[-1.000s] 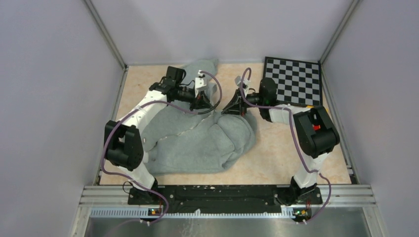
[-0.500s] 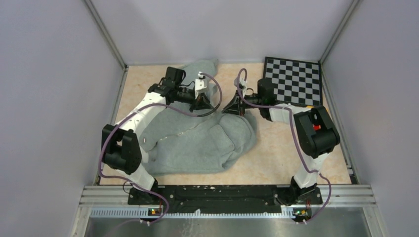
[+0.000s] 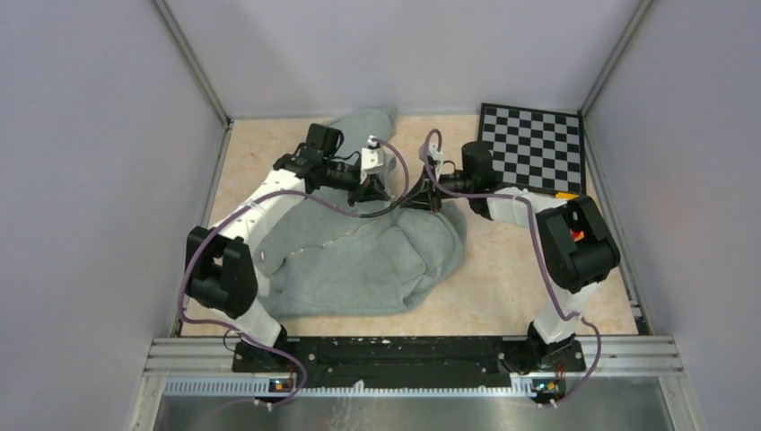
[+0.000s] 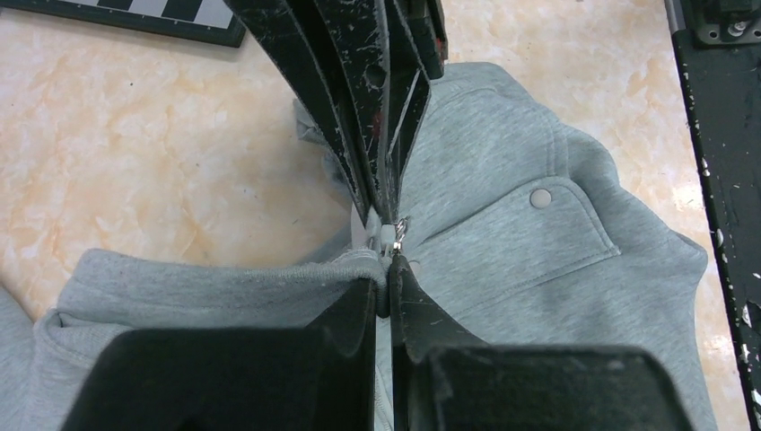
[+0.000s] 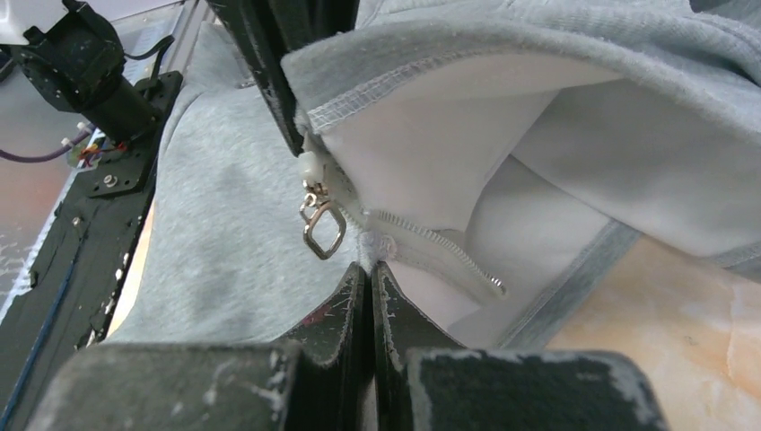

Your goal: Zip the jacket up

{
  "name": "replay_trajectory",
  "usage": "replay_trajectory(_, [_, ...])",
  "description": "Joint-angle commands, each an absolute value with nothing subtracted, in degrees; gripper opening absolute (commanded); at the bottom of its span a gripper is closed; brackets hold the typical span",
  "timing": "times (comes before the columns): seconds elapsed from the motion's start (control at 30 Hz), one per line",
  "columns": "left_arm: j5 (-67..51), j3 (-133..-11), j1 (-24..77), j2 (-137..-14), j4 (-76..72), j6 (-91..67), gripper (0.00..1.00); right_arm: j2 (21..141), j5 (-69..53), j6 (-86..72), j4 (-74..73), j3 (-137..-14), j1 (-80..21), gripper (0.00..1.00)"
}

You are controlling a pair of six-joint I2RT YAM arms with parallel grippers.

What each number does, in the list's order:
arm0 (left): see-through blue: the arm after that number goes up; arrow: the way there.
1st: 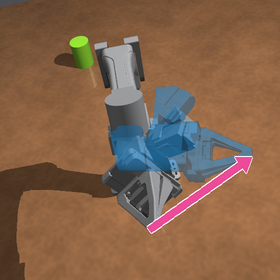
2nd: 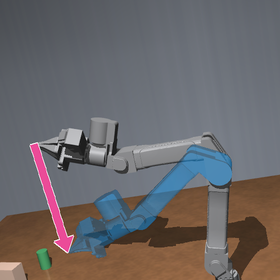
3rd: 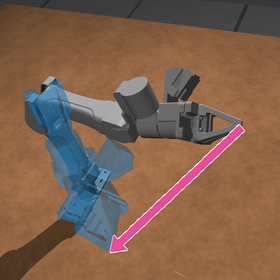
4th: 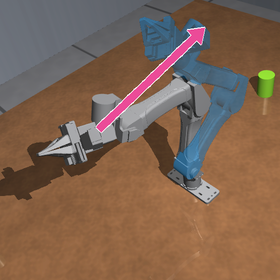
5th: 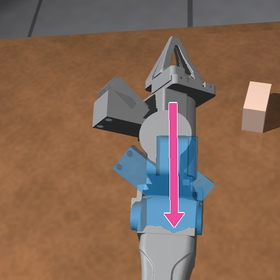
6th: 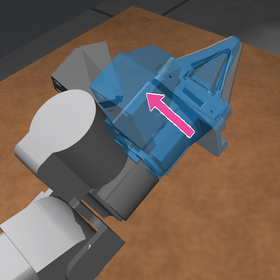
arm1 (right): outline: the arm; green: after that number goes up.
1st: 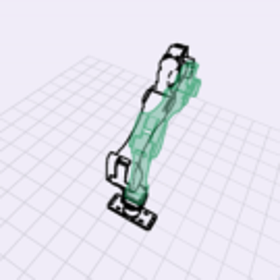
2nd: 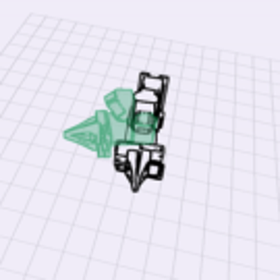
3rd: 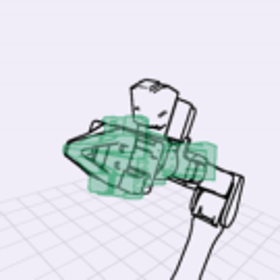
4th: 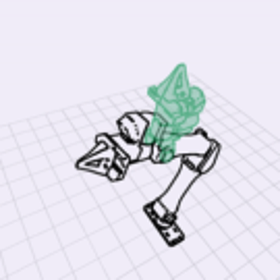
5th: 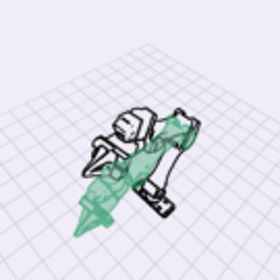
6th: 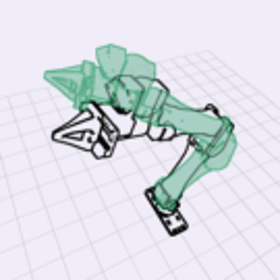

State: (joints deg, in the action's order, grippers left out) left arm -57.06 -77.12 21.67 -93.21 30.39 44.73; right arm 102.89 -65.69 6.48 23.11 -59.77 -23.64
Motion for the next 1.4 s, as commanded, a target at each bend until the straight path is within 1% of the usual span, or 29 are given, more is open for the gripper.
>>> replay_trajectory(0.0, [-56.68, -76.53, 22.56, -90.01, 29.09, 45.67, 0.00, 98.45, -68.47, 7.71, 27.66, -58.31, -24.51, 0.00])
replay_trajectory(0.17, [-57.19, -76.51, 22.66, -89.87, 28.50, 45.11, 0.00, 98.21, -66.07, 9.73, 23.37, -59.70, -25.77, 0.00])
replay_trajectory(0.27, [-55.09, -75.90, 22.74, -89.55, 27.35, 44.64, 0.00, 97.89, -67.15, 9.35, 23.09, -59.93, -26.28, 0.00])
replay_trajectory(0.37, [-50.61, -73.15, 22.83, -87.16, 21.99, 42.98, 0.00, 93.07, -66.34, 16.37, 19.33, -56.63, -27.30, 0.00])
replay_trajectory(0.43, [-48.43, -70.02, 22.84, -84.84, 17.37, 42.43, 0.00, 90.68, -66.21, 16.83, 20.64, -54.21, -27.39, 0.00])
replay_trajectory(0.5, [-47.45, -67.80, 22.85, -83.06, 14.42, 42.28, 0.00, 90.19, -66.70, 15.37, 21.83, -54.41, -27.86, 0.00])
replay_trajectory(0.63, [-47.40, -66.56, 22.85, -81.93, 13.33, 42.32, 0.00, 91.62, -65.53, 14.84, 18.99, -57.50, -28.39, 0.00])
replay_trajectory(0.8, [-48.11, -66.44, 22.83, -81.39, 13.51, 42.50, 0.00, 94.46, -62.91, 18.09, 11.28, -60.08, -27.83, 0.00])
replay_trajectory(1.03, [-49.18, -66.66, 22.80, -81.03, 14.96, 43.18, 0.00, 95.64, -57.99, 13.48, 15.44, -60.40, -27.44, 0.00])
replay_trajectory(1.37, [-51.97, -66.94, 23.01, -81.07, 16.18, 43.41, 0.00, 99.70, -51.10, 11.07, 11.68, -66.12, -26.53, 0.00])
